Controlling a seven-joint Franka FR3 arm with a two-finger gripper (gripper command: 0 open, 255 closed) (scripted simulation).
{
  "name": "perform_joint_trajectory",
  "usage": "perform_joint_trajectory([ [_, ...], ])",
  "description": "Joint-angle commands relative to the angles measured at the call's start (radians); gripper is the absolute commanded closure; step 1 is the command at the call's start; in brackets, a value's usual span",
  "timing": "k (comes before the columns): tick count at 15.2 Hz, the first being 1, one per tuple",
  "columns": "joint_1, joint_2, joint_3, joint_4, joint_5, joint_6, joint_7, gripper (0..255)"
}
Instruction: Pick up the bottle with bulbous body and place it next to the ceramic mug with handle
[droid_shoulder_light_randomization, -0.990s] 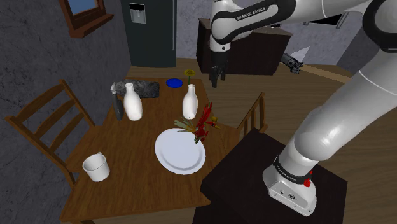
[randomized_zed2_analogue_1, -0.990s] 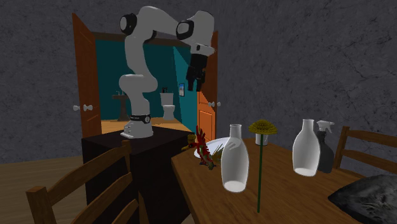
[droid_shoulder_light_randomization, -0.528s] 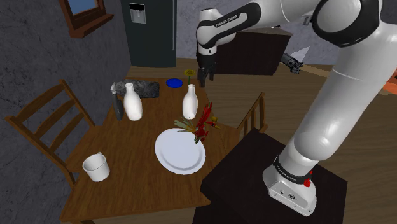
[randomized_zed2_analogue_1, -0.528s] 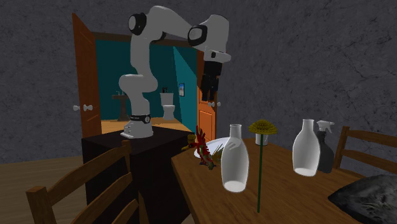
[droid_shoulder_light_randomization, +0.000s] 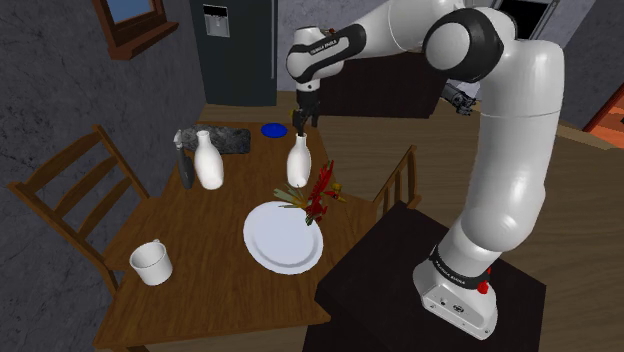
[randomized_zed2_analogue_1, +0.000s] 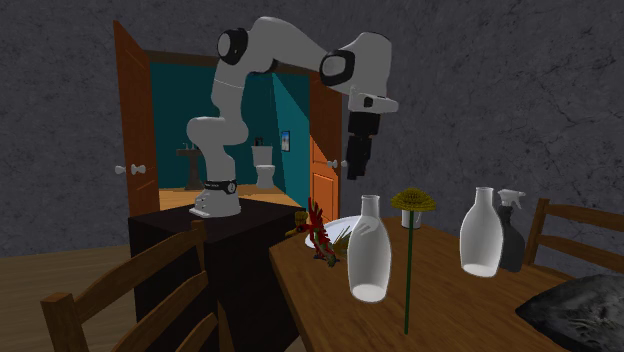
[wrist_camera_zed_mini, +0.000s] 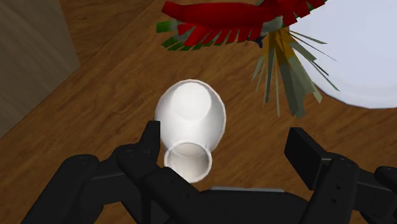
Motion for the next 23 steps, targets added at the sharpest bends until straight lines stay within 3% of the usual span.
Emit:
perform_joint_trajectory([
  [1, -0.009, 0.087, 0.000, 0.099, 0.008, -0.008, -0.010, 0],
  [5, -0.021, 0.248, 0.004, 0.307, 0.022, -0.048, -0.021, 0],
  [13, -0.022, 0.277, 0.004, 0.250, 0.022, 0.038, -0.021, 0],
  [20, -0.022, 0.277, 0.004, 0.251, 0.022, 0.038, -0.021, 0],
  [21, -0.022, 0.277, 0.004, 0.251, 0.022, 0.038, -0.021, 255],
  [23, -0.022, 0.277, 0.004, 0.251, 0.022, 0.038, -0.021, 255],
])
